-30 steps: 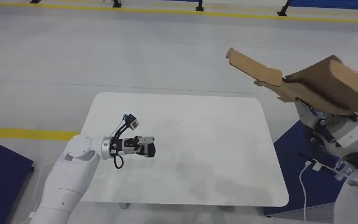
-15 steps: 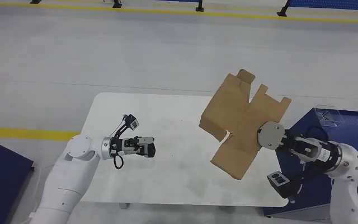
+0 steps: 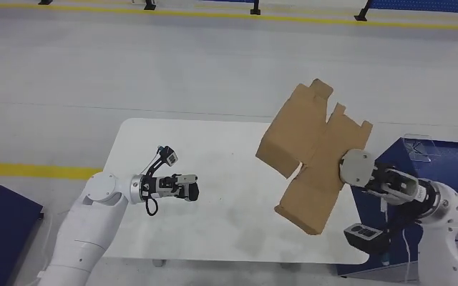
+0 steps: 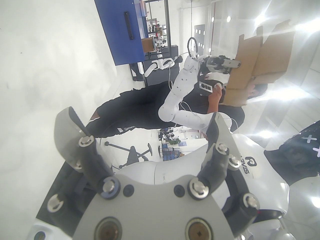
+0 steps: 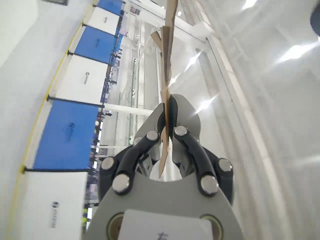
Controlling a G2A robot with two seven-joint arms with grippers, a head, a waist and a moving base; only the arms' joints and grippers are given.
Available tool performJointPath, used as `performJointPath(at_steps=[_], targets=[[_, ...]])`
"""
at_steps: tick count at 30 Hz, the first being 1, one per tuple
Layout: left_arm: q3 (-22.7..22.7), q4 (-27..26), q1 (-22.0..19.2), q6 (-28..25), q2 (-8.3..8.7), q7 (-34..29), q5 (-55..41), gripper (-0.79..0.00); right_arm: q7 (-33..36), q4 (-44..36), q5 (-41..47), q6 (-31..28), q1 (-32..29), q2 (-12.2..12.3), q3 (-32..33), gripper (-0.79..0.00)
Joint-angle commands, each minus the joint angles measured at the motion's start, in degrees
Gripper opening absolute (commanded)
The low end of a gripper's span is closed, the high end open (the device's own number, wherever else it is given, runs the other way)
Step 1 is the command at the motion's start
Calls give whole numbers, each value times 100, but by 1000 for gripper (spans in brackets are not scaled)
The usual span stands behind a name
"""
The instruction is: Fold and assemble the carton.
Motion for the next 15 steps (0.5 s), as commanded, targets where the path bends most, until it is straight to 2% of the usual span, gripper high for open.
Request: performJointPath(at_steps=[1, 4, 5, 7, 8, 11, 15], targets=[[0, 0, 0, 0, 0, 0, 0, 0, 117, 70, 1089, -709, 161, 7, 47, -785], [0, 0, 0, 0, 0, 0, 0, 0, 605, 213, 2658, -1767, 337, 6, 43, -785], [0, 0, 0, 0, 0, 0, 0, 0, 893, 277, 3349, -2295, 382, 6, -32, -785], [0, 0, 0, 0, 0, 0, 0, 0, 1332, 318, 4082, -2994, 403, 14, -178, -785], [0, 0, 0, 0, 0, 0, 0, 0, 1638, 318, 4565, -3666, 396, 31, -366, -785], [0, 0, 0, 0, 0, 0, 0, 0, 2214, 445, 5760, -4616, 354, 45, -720, -785], [0, 0, 0, 0, 0, 0, 0, 0, 3089, 284, 7490, -4771, 72, 146, -1417, -785]])
